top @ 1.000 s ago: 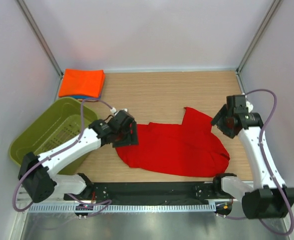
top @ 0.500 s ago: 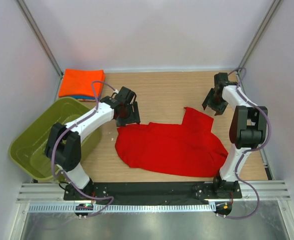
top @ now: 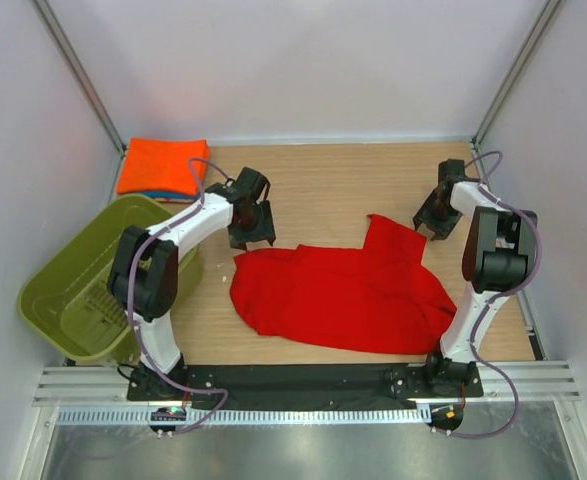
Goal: Fold and stack the t-shirts
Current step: Flatten the tshirt out
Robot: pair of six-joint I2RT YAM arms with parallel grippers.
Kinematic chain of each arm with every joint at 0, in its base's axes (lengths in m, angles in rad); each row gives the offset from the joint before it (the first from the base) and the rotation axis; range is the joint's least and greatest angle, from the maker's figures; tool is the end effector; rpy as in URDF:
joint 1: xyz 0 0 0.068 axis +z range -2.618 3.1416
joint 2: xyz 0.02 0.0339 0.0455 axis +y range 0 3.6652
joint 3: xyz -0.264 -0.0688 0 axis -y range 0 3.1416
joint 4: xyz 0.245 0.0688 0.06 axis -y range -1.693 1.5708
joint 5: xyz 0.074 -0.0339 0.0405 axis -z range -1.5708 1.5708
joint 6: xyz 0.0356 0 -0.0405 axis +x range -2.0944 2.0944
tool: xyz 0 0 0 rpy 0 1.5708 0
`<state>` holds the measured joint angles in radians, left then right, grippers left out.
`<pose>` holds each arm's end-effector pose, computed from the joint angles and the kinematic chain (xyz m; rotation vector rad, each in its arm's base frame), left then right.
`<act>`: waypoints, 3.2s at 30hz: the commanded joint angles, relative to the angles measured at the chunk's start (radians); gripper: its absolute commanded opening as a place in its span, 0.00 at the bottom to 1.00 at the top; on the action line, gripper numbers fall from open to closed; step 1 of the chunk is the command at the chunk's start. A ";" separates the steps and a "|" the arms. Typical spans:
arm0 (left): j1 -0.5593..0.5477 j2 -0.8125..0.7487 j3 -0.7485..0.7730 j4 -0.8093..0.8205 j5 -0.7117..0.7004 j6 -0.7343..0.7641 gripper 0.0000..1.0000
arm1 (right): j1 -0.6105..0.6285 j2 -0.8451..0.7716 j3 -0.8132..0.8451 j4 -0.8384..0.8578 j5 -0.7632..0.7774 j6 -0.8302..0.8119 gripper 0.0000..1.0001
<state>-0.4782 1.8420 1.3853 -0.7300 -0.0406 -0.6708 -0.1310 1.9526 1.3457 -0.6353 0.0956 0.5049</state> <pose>0.3364 -0.1727 0.2121 -0.2789 2.7729 -0.2470 0.3854 -0.0542 0.1645 0.8967 2.6536 -0.0453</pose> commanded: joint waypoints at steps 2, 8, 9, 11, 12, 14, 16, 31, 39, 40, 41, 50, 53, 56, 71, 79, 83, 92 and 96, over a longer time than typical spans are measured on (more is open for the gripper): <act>0.003 -0.015 0.023 -0.020 0.004 0.013 0.68 | -0.005 0.008 -0.017 0.105 -0.049 0.032 0.54; 0.004 -0.049 0.008 -0.014 0.030 -0.007 0.67 | -0.007 -0.049 0.052 0.063 -0.131 0.046 0.01; 0.004 -0.053 0.003 -0.011 0.034 -0.006 0.67 | -0.006 -0.069 0.058 0.046 -0.128 0.046 0.01; 0.004 -0.073 -0.003 -0.003 0.034 -0.007 0.67 | -0.005 -0.140 0.053 -0.007 -0.125 0.049 0.01; 0.004 -0.078 -0.011 -0.002 0.034 -0.007 0.67 | -0.002 -0.165 0.041 -0.021 -0.132 0.049 0.01; 0.004 -0.093 -0.019 0.010 0.035 -0.007 0.67 | 0.001 -0.249 -0.038 -0.027 -0.154 0.050 0.01; 0.004 -0.099 -0.029 0.021 0.066 -0.007 0.67 | 0.008 -0.291 -0.116 0.005 -0.177 0.034 0.01; 0.000 -0.214 -0.123 0.119 0.300 -0.013 0.66 | 0.039 0.001 0.119 0.019 -0.421 -0.316 0.70; 0.000 -0.230 -0.157 0.141 0.360 -0.024 0.66 | 0.110 0.068 0.151 0.051 -0.481 -0.577 0.66; 0.000 -0.230 -0.157 0.141 0.363 -0.026 0.67 | 0.111 0.077 0.158 0.043 -0.487 -0.594 0.65; -0.002 -0.231 -0.157 0.141 0.363 -0.024 0.67 | 0.113 0.086 0.156 0.034 -0.485 -0.603 0.64; 0.000 -0.236 -0.161 0.142 0.367 -0.021 0.66 | 0.169 0.072 0.159 0.069 -0.439 -0.563 0.32; -0.002 -0.245 -0.164 0.144 0.367 -0.024 0.66 | 0.206 -0.007 0.151 0.077 -0.334 -0.536 0.08; -0.002 -0.257 -0.170 0.147 0.366 -0.024 0.66 | 0.258 -0.086 0.152 0.031 -0.216 -0.517 0.01; 0.000 -0.345 -0.247 0.152 0.347 -0.039 0.66 | 0.494 -0.486 -0.317 -0.162 0.072 -0.074 0.07; -0.002 -0.374 -0.238 0.096 0.285 -0.009 0.67 | 0.482 -0.603 -0.333 -0.221 0.222 0.000 0.54; 0.000 -0.385 -0.236 0.087 0.275 -0.007 0.67 | 0.391 -0.581 -0.306 -0.175 0.227 0.084 0.54; 0.000 -0.368 -0.243 0.081 0.245 0.000 0.67 | 0.323 -0.292 -0.076 -0.285 0.191 0.294 0.44; -0.002 -0.363 -0.239 0.081 0.240 0.007 0.67 | 0.323 -0.160 0.093 -0.397 0.223 0.377 0.40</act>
<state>-0.4782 1.4891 1.1362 -0.6483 0.2169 -0.6903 0.1886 1.7664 1.3270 -0.9222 0.2707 0.7654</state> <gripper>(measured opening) 0.668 0.407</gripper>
